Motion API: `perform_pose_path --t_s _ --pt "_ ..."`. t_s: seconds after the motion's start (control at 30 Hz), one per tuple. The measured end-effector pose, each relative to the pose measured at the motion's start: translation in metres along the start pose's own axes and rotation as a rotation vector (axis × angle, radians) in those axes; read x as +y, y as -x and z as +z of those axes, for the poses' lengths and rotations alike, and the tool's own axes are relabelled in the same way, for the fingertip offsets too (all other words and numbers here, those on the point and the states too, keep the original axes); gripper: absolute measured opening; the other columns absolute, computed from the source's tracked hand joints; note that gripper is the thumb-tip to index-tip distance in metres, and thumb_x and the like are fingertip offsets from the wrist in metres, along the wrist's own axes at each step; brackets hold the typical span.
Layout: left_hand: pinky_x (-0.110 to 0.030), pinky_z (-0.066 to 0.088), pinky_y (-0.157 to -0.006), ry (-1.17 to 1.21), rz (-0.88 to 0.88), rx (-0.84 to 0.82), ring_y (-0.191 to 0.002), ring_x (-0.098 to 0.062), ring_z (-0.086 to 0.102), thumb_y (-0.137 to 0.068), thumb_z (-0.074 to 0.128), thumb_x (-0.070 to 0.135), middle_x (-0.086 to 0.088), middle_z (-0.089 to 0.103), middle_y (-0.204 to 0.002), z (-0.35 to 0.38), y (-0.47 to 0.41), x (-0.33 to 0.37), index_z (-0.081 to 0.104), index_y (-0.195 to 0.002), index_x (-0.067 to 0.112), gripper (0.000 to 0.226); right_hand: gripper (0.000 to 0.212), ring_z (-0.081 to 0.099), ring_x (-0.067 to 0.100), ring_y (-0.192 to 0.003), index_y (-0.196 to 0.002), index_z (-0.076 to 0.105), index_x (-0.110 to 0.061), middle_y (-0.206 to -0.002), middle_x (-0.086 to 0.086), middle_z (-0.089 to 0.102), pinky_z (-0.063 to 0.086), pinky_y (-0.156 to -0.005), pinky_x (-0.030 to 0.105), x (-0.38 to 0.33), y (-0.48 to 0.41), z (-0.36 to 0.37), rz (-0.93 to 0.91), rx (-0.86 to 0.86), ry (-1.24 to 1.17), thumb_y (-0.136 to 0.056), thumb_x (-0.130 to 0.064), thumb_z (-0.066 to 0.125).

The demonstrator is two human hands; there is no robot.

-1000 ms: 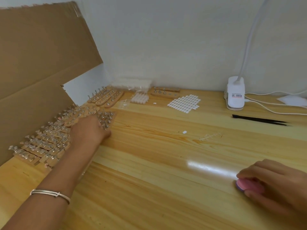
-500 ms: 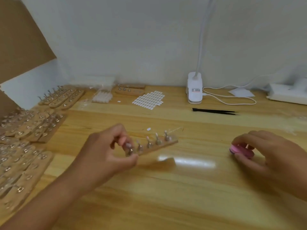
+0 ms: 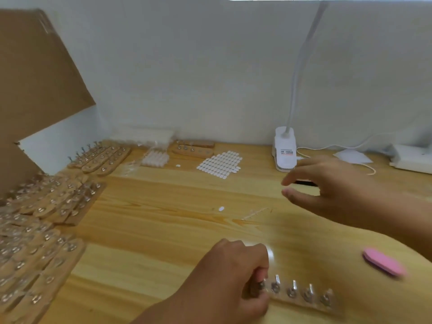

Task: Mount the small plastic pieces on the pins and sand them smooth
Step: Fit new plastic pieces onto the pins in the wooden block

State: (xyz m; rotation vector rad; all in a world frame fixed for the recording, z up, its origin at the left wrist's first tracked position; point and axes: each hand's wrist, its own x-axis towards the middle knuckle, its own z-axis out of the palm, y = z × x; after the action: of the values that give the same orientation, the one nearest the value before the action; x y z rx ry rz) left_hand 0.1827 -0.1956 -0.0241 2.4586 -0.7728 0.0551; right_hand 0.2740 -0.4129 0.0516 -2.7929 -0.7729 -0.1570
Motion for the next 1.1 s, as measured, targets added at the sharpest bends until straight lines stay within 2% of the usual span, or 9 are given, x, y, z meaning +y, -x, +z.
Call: perform_pose_path --t_s 0.13,0.27,0.43,0.53,0.6,0.67,0.8,0.97,1.1 --pt "-0.025 0.04 -0.086 -0.012 -0.112 0.071 -0.087 -0.005 0.045 -0.076 0.061 0.036 0.013 0.059 -0.089 -0.012 0.002 -0.018 0.036 -0.083 0.037 0.026 0.038 0.056 0.012 -0.118 -0.131 0.063 -0.024 -0.131 -0.006 0.062 0.04 -0.092 0.021 -0.045 -0.09 0.032 -0.177 -0.122 -0.053 -0.098 -0.043 0.057" --pt "-0.027 0.045 -0.082 0.083 -0.178 0.088 -0.09 -0.007 0.052 -0.074 0.068 0.032 0.011 0.063 -0.091 -0.029 0.005 -0.034 0.04 -0.079 0.035 0.029 0.049 0.051 0.024 -0.13 -0.143 0.052 -0.015 -0.143 0.006 0.055 0.041 -0.104 0.032 -0.095 -0.173 0.067 -0.258 -0.176 -0.048 -0.1 -0.037 0.058" --pt "-0.022 0.043 -0.084 0.132 -0.191 0.036 -0.089 -0.007 0.053 -0.077 0.073 0.026 0.005 0.067 -0.097 -0.034 0.004 -0.045 0.043 -0.087 0.034 0.032 0.05 0.055 0.029 -0.124 -0.136 0.055 -0.009 -0.137 0.01 0.057 0.047 -0.097 0.036 -0.136 -0.238 0.106 -0.207 -0.218 0.032 -0.101 -0.044 0.054" --pt "-0.019 0.038 -0.088 0.037 -0.18 0.002 -0.094 -0.017 0.054 -0.084 0.054 0.023 0.002 0.066 -0.102 -0.028 0.001 -0.047 0.053 -0.091 0.027 0.008 0.047 0.059 0.03 -0.116 -0.126 0.061 -0.008 -0.127 0.01 0.062 0.046 -0.085 0.036 -0.145 -0.259 0.125 -0.164 -0.197 0.056 -0.101 -0.047 0.05" --pt "-0.011 0.035 -0.078 -0.106 -0.158 0.027 -0.081 -0.009 0.056 -0.075 0.057 0.017 0.009 0.067 -0.088 -0.018 -0.002 -0.049 0.061 -0.086 0.02 0.012 0.046 0.059 0.031 -0.116 -0.128 0.058 -0.009 -0.128 0.01 0.06 0.048 -0.087 0.037 -0.146 -0.268 0.13 -0.142 -0.156 0.039 -0.1 -0.046 0.052" --pt "-0.006 0.037 -0.068 -0.131 -0.146 0.111 -0.065 0.0 0.053 -0.069 0.058 0.025 0.015 0.061 -0.069 -0.017 0.001 -0.053 0.06 -0.072 0.026 0.004 0.046 0.058 0.03 -0.118 -0.131 0.056 -0.01 -0.131 0.01 0.059 0.051 -0.094 0.039 -0.146 -0.274 0.13 -0.117 -0.131 -0.012 -0.099 -0.043 0.058" --pt "-0.011 0.026 -0.085 0.016 -0.087 0.16 -0.091 -0.015 0.048 -0.08 0.035 0.037 -0.001 0.059 -0.094 -0.012 0.003 -0.052 0.054 -0.094 0.022 0.028 0.041 0.058 0.028 -0.119 -0.13 0.058 -0.015 -0.133 0.007 0.058 0.05 -0.092 0.036 -0.147 -0.28 0.128 -0.088 -0.094 -0.148 -0.094 -0.03 0.065" --pt "-0.013 0.025 -0.086 0.165 -0.158 0.161 -0.088 -0.012 0.043 -0.084 0.059 0.019 -0.002 0.061 -0.095 -0.018 -0.002 -0.05 0.057 -0.098 0.013 0.015 0.043 0.056 0.027 -0.118 -0.129 0.057 -0.012 -0.131 0.007 0.058 0.05 -0.097 0.04 -0.144 -0.278 0.129 -0.096 -0.15 -0.217 -0.091 -0.029 0.069" --pt "-0.013 0.027 -0.085 0.15 -0.161 0.136 -0.085 -0.012 0.044 -0.079 0.074 0.019 -0.001 0.063 -0.092 -0.019 -0.001 -0.05 0.056 -0.093 0.014 0.023 0.036 0.057 0.028 -0.115 -0.123 0.059 -0.009 -0.128 0.009 0.059 0.051 -0.095 0.04 -0.146 -0.28 0.129 -0.095 -0.133 -0.233 -0.091 -0.024 0.069"
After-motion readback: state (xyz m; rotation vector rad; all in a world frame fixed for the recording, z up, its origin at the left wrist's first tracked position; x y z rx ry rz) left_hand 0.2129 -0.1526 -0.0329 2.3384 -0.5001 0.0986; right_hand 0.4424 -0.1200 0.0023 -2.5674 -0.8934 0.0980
